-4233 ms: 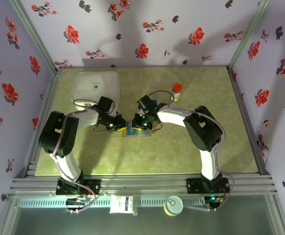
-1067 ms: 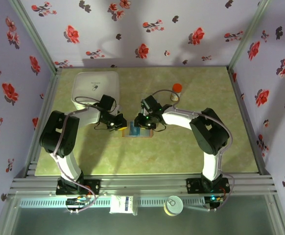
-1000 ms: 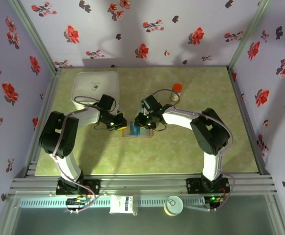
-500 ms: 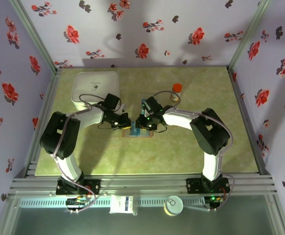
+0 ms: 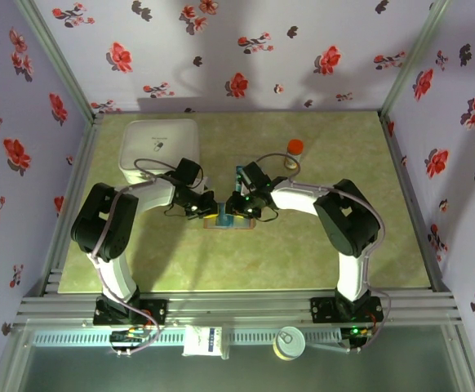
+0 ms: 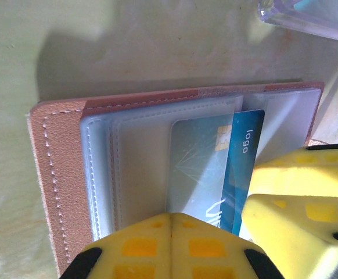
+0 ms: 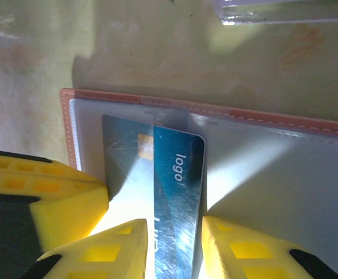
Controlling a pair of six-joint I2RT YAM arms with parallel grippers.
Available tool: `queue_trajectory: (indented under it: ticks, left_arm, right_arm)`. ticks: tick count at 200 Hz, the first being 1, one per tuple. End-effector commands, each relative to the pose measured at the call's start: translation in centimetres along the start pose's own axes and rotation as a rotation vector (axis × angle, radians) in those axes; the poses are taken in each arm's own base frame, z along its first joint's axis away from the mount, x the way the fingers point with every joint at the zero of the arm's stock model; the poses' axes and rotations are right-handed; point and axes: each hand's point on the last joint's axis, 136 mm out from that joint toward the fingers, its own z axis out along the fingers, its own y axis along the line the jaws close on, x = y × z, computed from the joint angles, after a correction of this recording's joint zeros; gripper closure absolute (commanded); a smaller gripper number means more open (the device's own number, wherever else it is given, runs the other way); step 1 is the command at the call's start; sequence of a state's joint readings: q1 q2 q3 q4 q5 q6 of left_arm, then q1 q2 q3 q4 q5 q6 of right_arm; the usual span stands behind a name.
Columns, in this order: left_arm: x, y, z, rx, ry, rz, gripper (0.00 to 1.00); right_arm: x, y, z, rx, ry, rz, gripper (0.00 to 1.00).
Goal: Take the credit cards out of the card holder
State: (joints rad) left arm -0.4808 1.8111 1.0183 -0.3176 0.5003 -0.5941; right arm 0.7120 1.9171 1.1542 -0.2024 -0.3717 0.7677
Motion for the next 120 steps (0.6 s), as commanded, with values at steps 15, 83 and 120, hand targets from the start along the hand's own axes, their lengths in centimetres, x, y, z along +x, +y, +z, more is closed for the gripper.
queue_trajectory:
  ticks: [15,83,120]
  left_arm:
    - [0.3,0.9,0.4,-0.036,0.012,0.000,1.00]
    - [0.3,0.5,0.2,-0.025,0.011,0.006,1.00]
    - [0.2,0.5,0.2,-0.025,0.009,0.007,1.00]
  right_arm:
    - [0.2,-0.2,0.6,-0.031,0.017,0.030,0.72]
    - [-0.4,1.8,-0.1,-0.140,-0.008,0.047,0.84]
    - [-0.4,0.8,-0.8,-0.092,-0.024,0.043,0.90]
